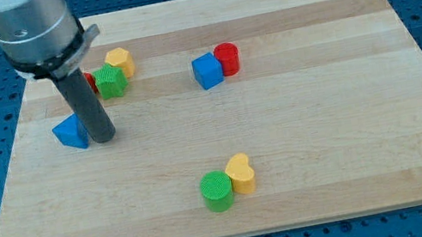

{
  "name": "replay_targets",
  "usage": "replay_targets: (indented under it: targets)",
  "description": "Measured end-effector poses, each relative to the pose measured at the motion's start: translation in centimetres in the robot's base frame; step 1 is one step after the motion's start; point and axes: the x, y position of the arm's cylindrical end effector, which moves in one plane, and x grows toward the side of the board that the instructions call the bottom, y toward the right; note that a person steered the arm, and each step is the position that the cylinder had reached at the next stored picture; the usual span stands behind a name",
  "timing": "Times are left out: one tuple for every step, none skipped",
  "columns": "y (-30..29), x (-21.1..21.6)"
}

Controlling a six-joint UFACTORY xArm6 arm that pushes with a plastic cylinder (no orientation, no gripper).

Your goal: Slide the blue triangle to the center left

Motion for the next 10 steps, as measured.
replay_targets:
  targets:
    - [0.0,0.2]
    - [-0.4,0.4]
    - [-2.1,1.4]
    - [-2.6,1.4]
    - [-3.8,1.2]
    - [-4.1,-1.3]
    - [-4.1,-1.5]
    - [-4.1,-3.1]
    - [-4.1,-3.7]
    - [-3.8,-3.7]
